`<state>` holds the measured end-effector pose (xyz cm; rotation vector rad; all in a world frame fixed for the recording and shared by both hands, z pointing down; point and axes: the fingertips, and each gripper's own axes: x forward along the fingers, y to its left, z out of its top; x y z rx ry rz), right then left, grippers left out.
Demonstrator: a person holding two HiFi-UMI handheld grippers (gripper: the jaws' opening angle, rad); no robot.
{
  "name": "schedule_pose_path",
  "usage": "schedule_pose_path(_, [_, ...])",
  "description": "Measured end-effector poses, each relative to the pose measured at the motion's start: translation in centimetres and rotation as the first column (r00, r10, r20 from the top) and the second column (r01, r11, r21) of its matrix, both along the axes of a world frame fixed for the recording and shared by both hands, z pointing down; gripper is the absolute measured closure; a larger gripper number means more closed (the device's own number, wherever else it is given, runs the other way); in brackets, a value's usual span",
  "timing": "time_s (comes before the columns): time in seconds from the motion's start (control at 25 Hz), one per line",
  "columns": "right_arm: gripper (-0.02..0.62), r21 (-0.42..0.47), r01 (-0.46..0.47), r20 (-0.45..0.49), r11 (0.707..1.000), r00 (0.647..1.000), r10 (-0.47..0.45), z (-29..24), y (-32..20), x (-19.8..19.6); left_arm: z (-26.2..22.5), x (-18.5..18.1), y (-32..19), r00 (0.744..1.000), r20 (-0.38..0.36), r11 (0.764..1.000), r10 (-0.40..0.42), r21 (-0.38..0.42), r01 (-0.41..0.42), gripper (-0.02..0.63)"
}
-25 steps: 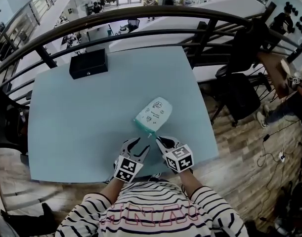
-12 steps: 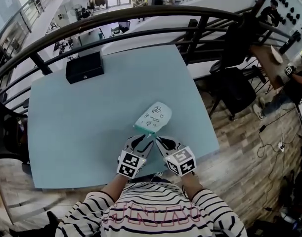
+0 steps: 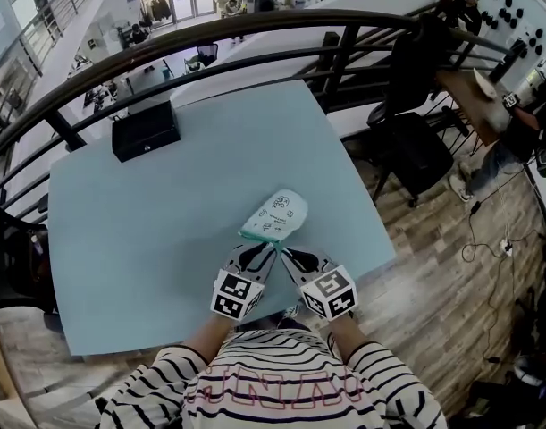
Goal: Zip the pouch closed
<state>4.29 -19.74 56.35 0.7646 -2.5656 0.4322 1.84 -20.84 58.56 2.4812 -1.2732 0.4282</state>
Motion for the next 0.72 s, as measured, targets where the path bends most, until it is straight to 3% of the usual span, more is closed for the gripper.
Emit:
schedule_pose_path(0.16, [0.558,0.007,-0.037,0.005,0.999,0.999,0.037,-0.6,0.9,-0.2,-0.6,-0.2,0.7,0.999,-0.018,1.0,0.03,0.007,-0.03,0.545])
schedule_pose_path(0.72, [0.558,0.051,-0.166,-0.032,0.985,0.985,0.168,-2.0,1.4,1.2,-2.4,0.0,1.9,0.992,-0.02,0.992,0.123,0.003,-0.123,0.58])
